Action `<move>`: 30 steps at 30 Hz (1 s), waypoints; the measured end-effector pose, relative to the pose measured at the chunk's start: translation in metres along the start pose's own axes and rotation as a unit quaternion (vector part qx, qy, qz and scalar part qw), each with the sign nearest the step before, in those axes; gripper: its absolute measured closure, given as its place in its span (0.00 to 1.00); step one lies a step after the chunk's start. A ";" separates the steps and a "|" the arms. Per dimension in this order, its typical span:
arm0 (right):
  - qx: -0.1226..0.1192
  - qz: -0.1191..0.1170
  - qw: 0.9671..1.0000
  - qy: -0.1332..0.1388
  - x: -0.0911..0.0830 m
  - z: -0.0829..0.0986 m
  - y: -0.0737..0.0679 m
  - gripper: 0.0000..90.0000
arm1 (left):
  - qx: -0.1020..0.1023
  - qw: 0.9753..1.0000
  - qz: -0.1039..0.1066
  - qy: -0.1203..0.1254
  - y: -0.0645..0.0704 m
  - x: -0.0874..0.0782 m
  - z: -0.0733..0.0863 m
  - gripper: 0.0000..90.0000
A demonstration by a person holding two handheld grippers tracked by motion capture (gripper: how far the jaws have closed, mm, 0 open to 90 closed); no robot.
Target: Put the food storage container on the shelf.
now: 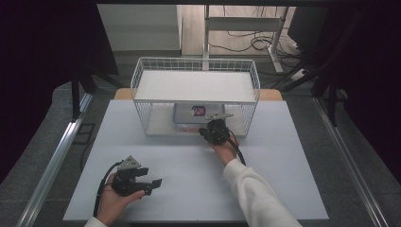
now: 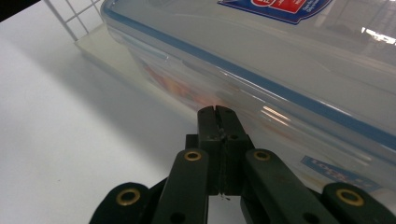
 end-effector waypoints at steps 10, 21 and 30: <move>0.001 0.009 1.000 -0.003 0.002 0.002 0.003 0.99 | 0.001 1.000 -0.002 0.003 -0.001 -0.002 -0.001 0.30; -0.007 -0.004 1.000 -0.017 -0.038 0.031 -0.016 0.98 | 0.006 1.000 0.004 0.005 -0.005 0.000 -0.006 0.29; -0.013 -0.030 0.999 -0.011 -0.083 0.043 -0.019 0.98 | 0.010 1.000 0.003 0.006 -0.006 0.003 -0.010 0.30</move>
Point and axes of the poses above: each handheld gripper's, and its own axes: x roughly forward along the jaws, z roughly out of its underside, y roughly to its right, the point moved 7 cm from there along x, roughly forward along the jaws, and after that the axes turned 12 degrees about x, right-handed, at the moved point
